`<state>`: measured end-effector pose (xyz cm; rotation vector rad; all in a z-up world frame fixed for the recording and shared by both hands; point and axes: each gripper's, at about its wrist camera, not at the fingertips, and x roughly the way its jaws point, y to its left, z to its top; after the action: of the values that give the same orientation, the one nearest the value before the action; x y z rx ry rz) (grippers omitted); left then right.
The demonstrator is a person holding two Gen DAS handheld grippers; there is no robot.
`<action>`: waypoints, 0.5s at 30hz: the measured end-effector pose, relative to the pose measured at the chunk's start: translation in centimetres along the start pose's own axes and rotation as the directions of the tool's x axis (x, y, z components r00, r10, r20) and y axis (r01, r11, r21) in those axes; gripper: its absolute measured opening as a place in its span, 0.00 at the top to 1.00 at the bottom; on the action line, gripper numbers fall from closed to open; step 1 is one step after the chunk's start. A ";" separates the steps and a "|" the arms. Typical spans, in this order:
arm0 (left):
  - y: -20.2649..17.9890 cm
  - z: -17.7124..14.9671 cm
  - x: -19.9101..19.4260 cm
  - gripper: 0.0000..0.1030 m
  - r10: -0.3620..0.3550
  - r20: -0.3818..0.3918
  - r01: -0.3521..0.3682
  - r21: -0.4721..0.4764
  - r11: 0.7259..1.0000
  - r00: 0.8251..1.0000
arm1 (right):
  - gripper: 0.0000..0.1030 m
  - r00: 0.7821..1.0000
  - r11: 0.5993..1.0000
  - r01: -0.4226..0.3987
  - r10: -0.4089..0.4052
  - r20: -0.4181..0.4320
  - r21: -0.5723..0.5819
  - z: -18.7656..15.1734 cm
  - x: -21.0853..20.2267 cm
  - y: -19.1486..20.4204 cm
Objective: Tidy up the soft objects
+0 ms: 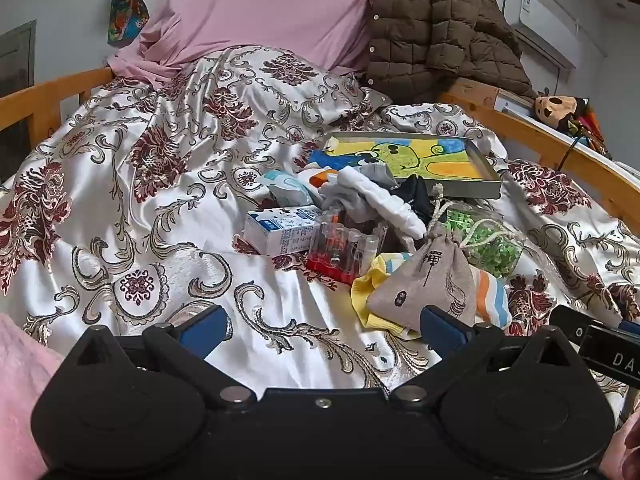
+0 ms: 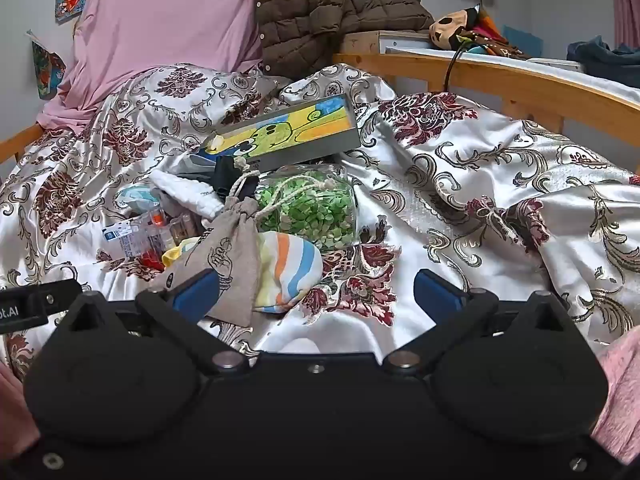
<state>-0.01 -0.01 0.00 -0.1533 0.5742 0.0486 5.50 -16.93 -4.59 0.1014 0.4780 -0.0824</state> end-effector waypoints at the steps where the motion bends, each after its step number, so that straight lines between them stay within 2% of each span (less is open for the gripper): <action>1: 0.0 0.0 0.0 0.01 0.001 0.000 -0.001 0.001 1.000 1.000 | 0.01 1.000 1.000 -0.001 0.001 0.001 0.000 0.0 0.0 0.0; 15: 0.0 0.0 0.0 0.01 0.005 0.000 -0.005 0.007 1.000 1.000 | 0.01 1.000 1.000 -0.004 0.004 0.001 0.002 0.0 -0.1 0.1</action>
<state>0.00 -0.03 -0.02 -0.1449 0.5744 0.0513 5.46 -16.79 -4.55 0.1048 0.4764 -0.0788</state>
